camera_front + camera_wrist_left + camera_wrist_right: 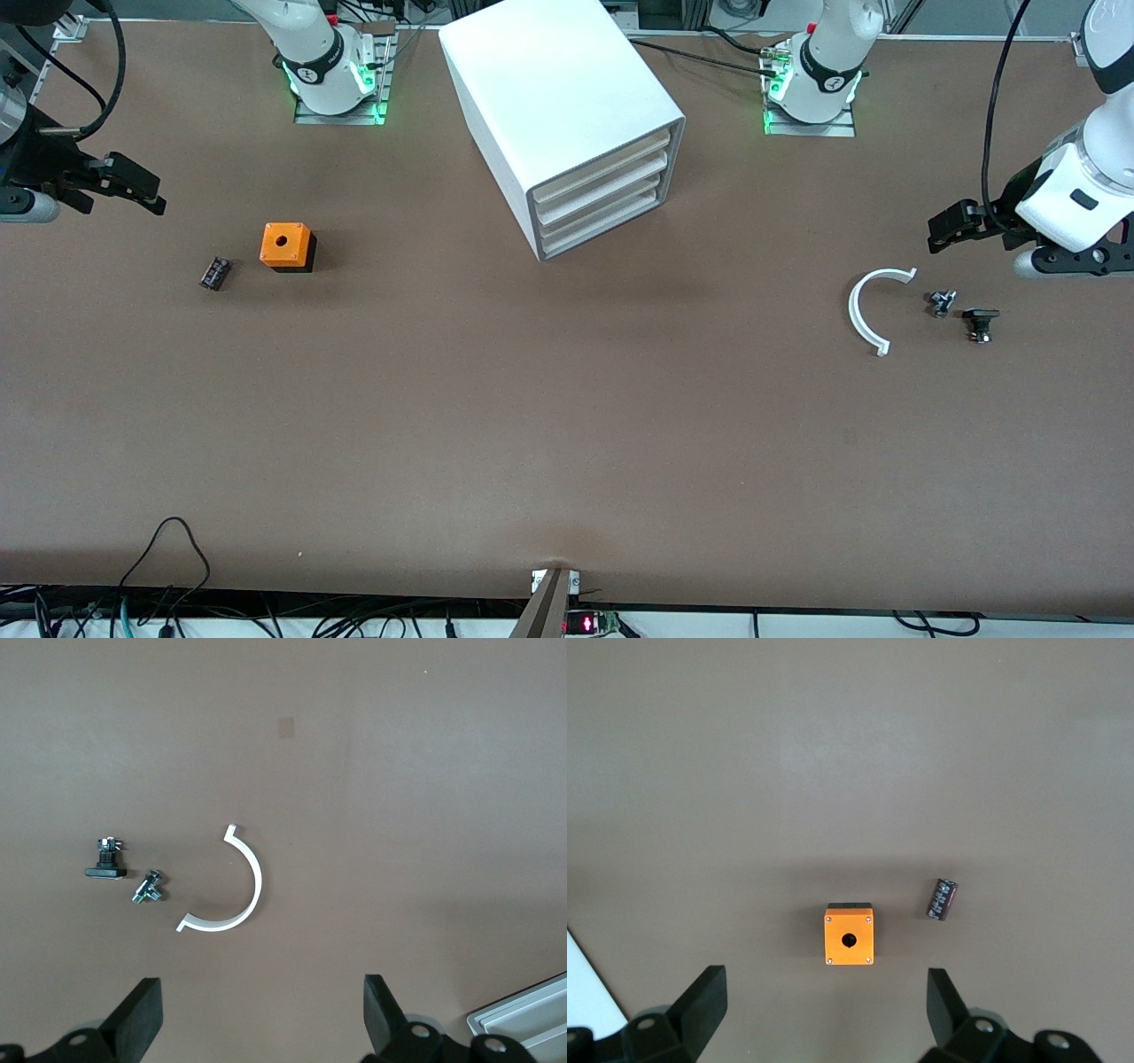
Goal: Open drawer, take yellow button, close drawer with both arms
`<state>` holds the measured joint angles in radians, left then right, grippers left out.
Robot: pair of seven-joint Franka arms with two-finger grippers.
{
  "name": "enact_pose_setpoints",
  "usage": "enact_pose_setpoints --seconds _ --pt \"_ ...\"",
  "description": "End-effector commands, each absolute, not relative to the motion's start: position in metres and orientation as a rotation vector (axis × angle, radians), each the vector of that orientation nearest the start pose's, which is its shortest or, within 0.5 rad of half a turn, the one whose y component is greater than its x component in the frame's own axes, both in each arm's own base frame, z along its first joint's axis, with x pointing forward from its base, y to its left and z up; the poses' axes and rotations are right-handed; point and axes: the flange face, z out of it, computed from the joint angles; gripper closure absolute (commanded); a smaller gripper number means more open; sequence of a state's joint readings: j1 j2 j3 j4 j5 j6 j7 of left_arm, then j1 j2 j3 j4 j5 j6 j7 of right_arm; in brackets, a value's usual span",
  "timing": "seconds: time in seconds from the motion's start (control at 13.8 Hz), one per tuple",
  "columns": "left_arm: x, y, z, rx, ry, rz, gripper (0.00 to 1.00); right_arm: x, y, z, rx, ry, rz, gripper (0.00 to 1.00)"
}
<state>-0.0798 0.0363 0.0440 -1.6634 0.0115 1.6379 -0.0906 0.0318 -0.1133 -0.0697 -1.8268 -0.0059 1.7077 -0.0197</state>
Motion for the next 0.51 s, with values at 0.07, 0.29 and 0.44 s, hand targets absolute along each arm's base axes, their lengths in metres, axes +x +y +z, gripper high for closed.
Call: enact_pose_setpoints --seconds 0.07,0.29,0.44 --pt "0.5728 -0.0164 0.5702 -3.097 -0.098 0.096 0.00 0.5188 -0.0208 0.5795 -3.146 0.025 0.010 0.00" --pt "0.5729 -0.0191 0.5693 -3.089 -0.080 0.099 0.00 0.5192 -0.0208 0.5787 -3.146 0.025 0.013 0.00" --pt "0.5729 -0.0209 0.5700 -3.091 -0.076 0.097 0.00 0.5188 -0.0208 0.5795 -3.146 0.025 0.010 0.00"
